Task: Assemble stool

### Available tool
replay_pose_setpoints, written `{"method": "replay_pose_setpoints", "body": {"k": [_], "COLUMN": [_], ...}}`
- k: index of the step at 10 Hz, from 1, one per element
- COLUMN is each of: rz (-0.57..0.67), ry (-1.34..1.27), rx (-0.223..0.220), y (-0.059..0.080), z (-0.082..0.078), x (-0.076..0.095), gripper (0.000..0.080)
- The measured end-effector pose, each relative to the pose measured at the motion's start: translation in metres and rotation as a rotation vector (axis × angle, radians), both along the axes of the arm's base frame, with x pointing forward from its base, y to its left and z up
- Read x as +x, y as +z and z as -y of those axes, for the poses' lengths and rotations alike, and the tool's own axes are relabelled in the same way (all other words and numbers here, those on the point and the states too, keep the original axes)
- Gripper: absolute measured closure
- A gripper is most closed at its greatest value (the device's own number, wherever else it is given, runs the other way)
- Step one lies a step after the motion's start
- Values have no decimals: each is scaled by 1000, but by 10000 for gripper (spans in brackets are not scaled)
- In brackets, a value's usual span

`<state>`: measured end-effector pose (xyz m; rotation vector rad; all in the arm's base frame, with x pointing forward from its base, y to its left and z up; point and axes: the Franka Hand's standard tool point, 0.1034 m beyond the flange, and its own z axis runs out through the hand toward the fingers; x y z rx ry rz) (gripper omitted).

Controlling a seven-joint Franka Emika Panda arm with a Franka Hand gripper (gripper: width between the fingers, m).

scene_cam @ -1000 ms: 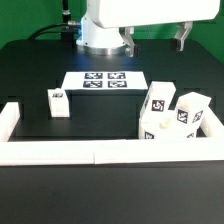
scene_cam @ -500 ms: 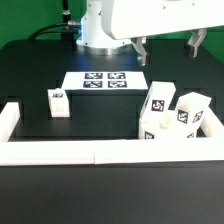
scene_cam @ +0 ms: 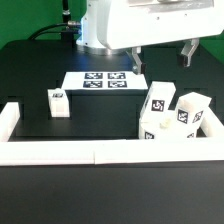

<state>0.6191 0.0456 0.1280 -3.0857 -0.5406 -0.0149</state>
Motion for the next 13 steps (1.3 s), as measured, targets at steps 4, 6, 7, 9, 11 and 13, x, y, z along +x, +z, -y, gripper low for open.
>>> {"method": "replay_pose_setpoints", "body": {"k": [4, 6, 7, 9, 11, 13], "rz": [2, 35, 74, 112, 104, 102], "ry": [219, 387, 534, 736, 848, 887], "rx": [-8, -31, -70, -107, -115, -119], "y": [0, -3, -7, -11, -12, -12], "z": [2, 5, 6, 7, 10, 10], "x": [0, 4, 6, 7, 7, 7], "gripper": [151, 151, 151, 151, 151, 151]}}
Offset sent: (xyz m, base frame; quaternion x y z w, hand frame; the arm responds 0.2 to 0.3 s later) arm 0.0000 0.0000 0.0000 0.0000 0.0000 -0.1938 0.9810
